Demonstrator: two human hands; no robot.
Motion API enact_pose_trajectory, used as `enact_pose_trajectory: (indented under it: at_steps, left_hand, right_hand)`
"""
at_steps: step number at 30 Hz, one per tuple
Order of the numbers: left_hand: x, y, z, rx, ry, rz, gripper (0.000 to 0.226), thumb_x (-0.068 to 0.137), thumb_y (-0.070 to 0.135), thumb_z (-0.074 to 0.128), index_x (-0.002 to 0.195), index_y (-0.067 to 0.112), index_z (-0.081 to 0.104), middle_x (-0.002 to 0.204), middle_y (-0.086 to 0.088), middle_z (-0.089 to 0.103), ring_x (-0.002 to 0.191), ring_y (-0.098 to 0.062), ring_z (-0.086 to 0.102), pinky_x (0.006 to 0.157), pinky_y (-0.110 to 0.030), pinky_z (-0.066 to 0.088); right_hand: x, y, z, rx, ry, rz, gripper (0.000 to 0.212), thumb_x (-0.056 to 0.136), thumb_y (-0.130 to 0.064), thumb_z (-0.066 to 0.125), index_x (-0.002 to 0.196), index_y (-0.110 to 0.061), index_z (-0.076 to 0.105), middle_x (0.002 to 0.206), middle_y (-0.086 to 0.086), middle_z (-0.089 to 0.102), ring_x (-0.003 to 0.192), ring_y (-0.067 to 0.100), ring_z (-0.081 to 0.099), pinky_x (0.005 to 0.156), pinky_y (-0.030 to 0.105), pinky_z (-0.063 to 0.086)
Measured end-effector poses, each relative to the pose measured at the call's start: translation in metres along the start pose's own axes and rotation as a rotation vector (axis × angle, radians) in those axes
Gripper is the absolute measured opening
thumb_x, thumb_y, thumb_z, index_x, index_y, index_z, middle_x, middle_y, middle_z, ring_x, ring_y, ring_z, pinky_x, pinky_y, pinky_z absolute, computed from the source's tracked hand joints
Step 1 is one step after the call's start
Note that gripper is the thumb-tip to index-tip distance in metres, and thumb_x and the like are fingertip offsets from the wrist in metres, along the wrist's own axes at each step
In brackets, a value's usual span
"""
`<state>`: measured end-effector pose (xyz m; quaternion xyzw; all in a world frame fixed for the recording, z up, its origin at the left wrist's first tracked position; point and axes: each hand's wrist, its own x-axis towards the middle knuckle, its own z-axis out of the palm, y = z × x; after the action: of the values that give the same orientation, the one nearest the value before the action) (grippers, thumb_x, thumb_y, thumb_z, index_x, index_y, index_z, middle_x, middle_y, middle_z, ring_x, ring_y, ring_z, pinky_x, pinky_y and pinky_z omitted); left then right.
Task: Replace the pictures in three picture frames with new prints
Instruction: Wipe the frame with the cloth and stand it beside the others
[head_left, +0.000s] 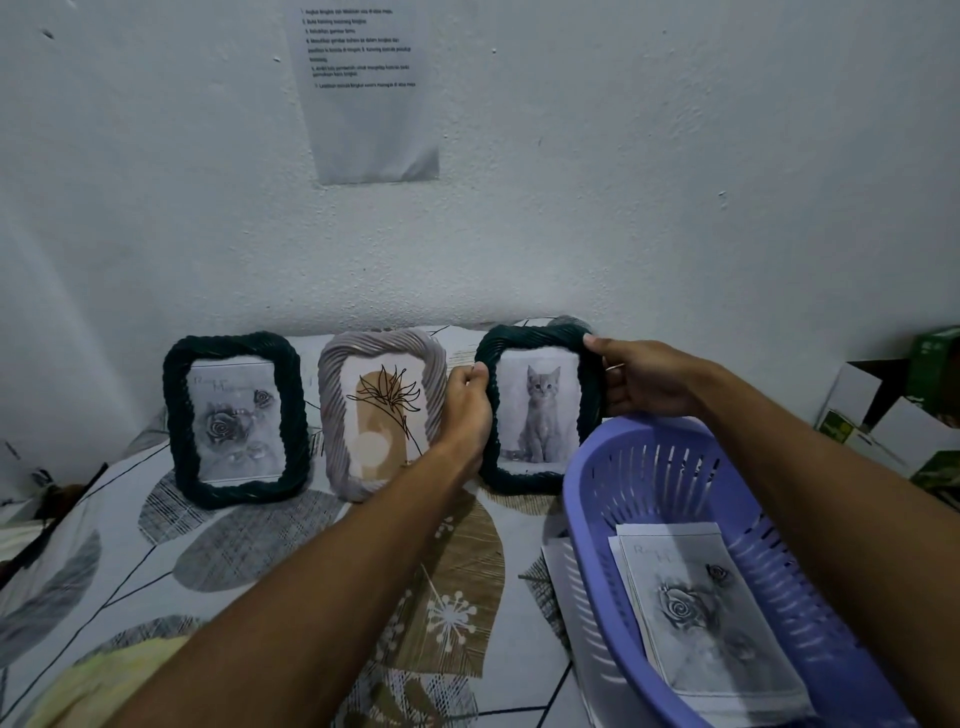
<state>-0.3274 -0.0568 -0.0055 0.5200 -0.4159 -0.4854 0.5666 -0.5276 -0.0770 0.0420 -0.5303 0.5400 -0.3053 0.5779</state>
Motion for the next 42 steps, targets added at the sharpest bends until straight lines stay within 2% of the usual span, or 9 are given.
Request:
enact_pose_trajectory:
  at_steps: [2,4,6,8,14,19,34,37,42]
  left_hand:
    - [0.001,-0.002,-0.001,0.009,0.006,0.011,0.022,0.103,0.030,0.037,0.087,0.021,0.049,0.091,-0.005,0.055,0.092,-0.023,0.053,0.090,-0.046,0.046]
    - [0.003,-0.004,-0.002,0.032,0.010,0.026,0.020,0.103,0.029,0.037,0.097,0.016,0.051,0.089,-0.001,0.054,0.091,-0.022,0.053,0.081,-0.035,0.045]
    - [0.000,-0.003,-0.002,0.057,0.021,0.049,0.021,0.103,0.028,0.036,0.106,0.014,0.051,0.085,0.004,0.050,0.080,-0.012,0.050,0.066,-0.024,0.039]
    - [-0.003,-0.004,-0.002,0.073,0.034,0.063,0.021,0.103,0.027,0.036,0.106,0.013,0.052,0.082,0.005,0.049,0.074,-0.009,0.046,0.059,-0.022,0.034]
    - [0.002,-0.007,0.001,0.013,0.051,0.057,0.019,0.101,0.027,0.040,0.095,0.012,0.050,0.084,-0.003,0.054,0.083,-0.020,0.051,0.075,-0.033,0.041]
    - [0.008,-0.002,0.003,0.008,0.040,0.087,0.022,0.101,0.029,0.040,0.083,0.018,0.047,0.087,-0.009,0.054,0.084,-0.022,0.052,0.076,-0.036,0.041]
    - [0.006,-0.008,0.002,-0.054,0.009,0.055,0.026,0.101,0.023,0.039,0.079,0.013,0.046,0.075,-0.004,0.053,0.069,-0.016,0.051,0.064,-0.030,0.038]
    - [0.006,-0.008,0.003,-0.031,0.028,0.060,0.023,0.102,0.023,0.037,0.085,0.011,0.047,0.078,-0.003,0.053,0.074,-0.017,0.051,0.068,-0.031,0.039]
    - [0.008,-0.010,0.003,0.035,0.063,0.049,0.025,0.102,0.031,0.036,0.091,0.013,0.049,0.087,-0.009,0.053,0.085,-0.022,0.051,0.077,-0.036,0.041]
  right_hand:
    - [-0.001,0.000,-0.002,-0.046,0.004,0.004,0.043,0.093,-0.046,0.052,0.099,-0.005,0.060,0.091,0.017,0.060,0.083,0.031,0.057,0.081,0.038,0.047]
    - [-0.002,0.000,-0.003,-0.065,0.003,0.012,0.041,0.093,-0.045,0.052,0.095,-0.005,0.062,0.085,0.015,0.061,0.078,0.029,0.058,0.078,0.037,0.048]
    - [-0.003,-0.001,-0.003,-0.074,-0.002,0.020,0.038,0.092,-0.045,0.053,0.086,-0.007,0.061,0.077,0.013,0.056,0.072,0.028,0.055,0.076,0.037,0.048]
    - [-0.002,-0.001,-0.004,-0.083,0.001,0.030,0.036,0.091,-0.044,0.056,0.085,-0.009,0.058,0.075,0.012,0.052,0.071,0.028,0.052,0.076,0.037,0.047]
    - [0.001,0.001,-0.004,-0.059,0.025,-0.005,0.028,0.093,-0.035,0.057,0.102,-0.008,0.058,0.098,0.018,0.051,0.089,0.033,0.048,0.081,0.043,0.046]
    - [0.005,0.000,-0.001,-0.037,0.071,-0.092,0.026,0.097,-0.032,0.052,0.100,-0.008,0.063,0.096,0.013,0.065,0.090,0.033,0.058,0.088,0.046,0.048]
    - [0.008,0.003,0.002,-0.066,0.084,-0.011,0.021,0.097,-0.028,0.050,0.102,-0.009,0.056,0.095,0.016,0.056,0.076,0.028,0.053,0.075,0.038,0.047]
    - [0.008,0.003,0.004,-0.074,0.092,-0.028,0.019,0.097,-0.027,0.050,0.102,-0.009,0.054,0.094,0.015,0.054,0.073,0.027,0.050,0.072,0.037,0.046]
    - [0.006,0.001,0.006,-0.116,0.081,-0.047,0.018,0.099,-0.025,0.049,0.097,-0.008,0.055,0.086,0.012,0.060,0.071,0.029,0.055,0.078,0.043,0.048]
